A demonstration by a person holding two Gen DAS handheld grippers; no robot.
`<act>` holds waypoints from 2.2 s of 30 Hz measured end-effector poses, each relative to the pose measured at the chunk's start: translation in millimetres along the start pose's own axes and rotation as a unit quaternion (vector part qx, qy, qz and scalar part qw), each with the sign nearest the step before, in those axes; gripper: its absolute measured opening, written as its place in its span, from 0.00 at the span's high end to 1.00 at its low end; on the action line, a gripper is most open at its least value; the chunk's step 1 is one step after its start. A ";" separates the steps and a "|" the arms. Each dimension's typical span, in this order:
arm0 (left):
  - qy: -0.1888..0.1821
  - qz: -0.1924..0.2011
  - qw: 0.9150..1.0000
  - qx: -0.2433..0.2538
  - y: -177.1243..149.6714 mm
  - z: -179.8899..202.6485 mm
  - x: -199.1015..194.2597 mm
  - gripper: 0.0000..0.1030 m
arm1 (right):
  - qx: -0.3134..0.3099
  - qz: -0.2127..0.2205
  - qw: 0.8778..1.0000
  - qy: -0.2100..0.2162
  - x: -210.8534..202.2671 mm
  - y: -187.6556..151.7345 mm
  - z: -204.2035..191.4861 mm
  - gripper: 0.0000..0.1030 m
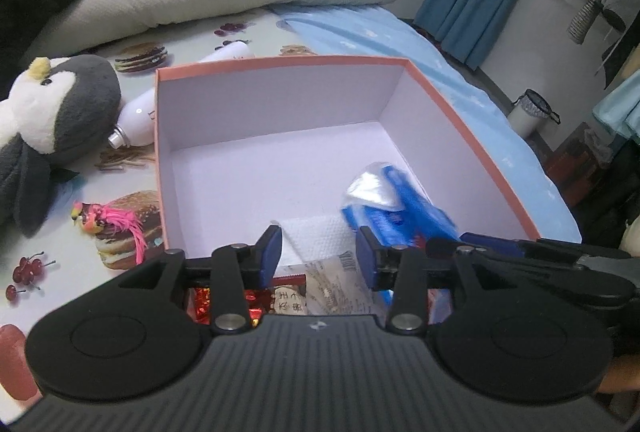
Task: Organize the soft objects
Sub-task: 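Open both grippers to drop the packet and blue bag into the shoebox, then withdraw both tools from the shoebox toward the face mask and toy bird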
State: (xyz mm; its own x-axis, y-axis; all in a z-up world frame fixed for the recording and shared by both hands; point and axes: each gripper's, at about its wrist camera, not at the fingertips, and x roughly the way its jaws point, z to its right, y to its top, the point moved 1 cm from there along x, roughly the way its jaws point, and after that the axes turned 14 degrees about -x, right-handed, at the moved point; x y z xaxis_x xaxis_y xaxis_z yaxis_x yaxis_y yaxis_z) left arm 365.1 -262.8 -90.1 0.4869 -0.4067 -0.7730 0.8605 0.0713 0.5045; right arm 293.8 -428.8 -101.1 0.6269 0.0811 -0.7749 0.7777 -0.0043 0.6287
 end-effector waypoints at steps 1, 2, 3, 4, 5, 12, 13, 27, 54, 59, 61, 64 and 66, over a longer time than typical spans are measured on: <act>0.000 0.002 1.000 0.001 -1.9 -0.2 -4.6 0.55 | -0.001 0.003 1.000 0.000 -4.2 -0.9 -1.8 0.63; 0.000 0.006 1.000 0.002 -3.6 -0.3 -10.2 0.54 | -0.001 0.005 1.000 -0.001 -8.0 -1.9 -3.5 0.63; -0.002 0.010 1.000 0.002 -5.4 -0.8 -16.5 0.54 | -0.001 0.007 1.000 -0.001 -12.1 -2.6 -5.0 0.63; -0.004 0.013 1.000 0.002 -8.0 -0.4 -23.7 0.54 | 0.000 0.011 1.000 -0.001 -17.4 -3.8 -7.0 0.63; -0.007 0.018 1.000 0.003 -10.6 -0.4 -31.9 0.54 | 0.001 0.016 1.000 0.000 -24.3 -5.5 -9.7 0.63; -0.016 0.058 0.998 0.015 -38.8 2.1 -99.4 0.54 | -0.002 0.051 0.999 0.003 -75.8 -21.6 -31.4 0.63; -0.018 0.062 0.998 0.014 -43.1 1.0 -109.1 0.54 | -0.004 0.055 0.998 0.004 -83.3 -24.6 -35.8 0.63; -0.017 0.142 0.989 0.024 -119.8 -27.2 -236.3 0.49 | -0.021 0.120 0.992 0.017 -171.0 -78.9 -97.9 0.63; 0.055 0.191 0.977 -0.081 -226.8 -126.6 -312.8 0.44 | -0.139 0.108 0.980 0.095 -191.1 -141.4 -200.4 0.63; 0.071 0.183 0.976 -0.095 -212.9 -142.0 -298.7 0.42 | -0.137 0.090 0.981 0.102 -173.1 -131.9 -208.8 0.63; 0.078 0.174 0.976 -0.102 -206.8 -150.7 -289.8 0.42 | -0.141 0.083 0.981 0.104 -163.2 -124.5 -213.4 0.63; 0.093 0.164 0.976 -0.106 -198.7 -163.4 -275.3 0.42 | -0.148 0.074 0.980 0.107 -148.8 -114.1 -219.6 0.63; 0.101 0.155 0.976 -0.112 -194.1 -173.0 -263.8 0.42 | -0.153 0.069 0.980 0.109 -136.1 -105.6 -224.5 0.63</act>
State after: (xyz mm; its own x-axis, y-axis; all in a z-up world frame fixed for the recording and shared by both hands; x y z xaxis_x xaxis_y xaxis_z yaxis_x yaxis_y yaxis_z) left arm 95.7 -11.8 -50.7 0.7295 -0.1484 -0.6677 0.6672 0.3692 0.6469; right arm 115.6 -215.7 -47.3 0.6743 0.3116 -0.6695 0.6146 0.2659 0.7427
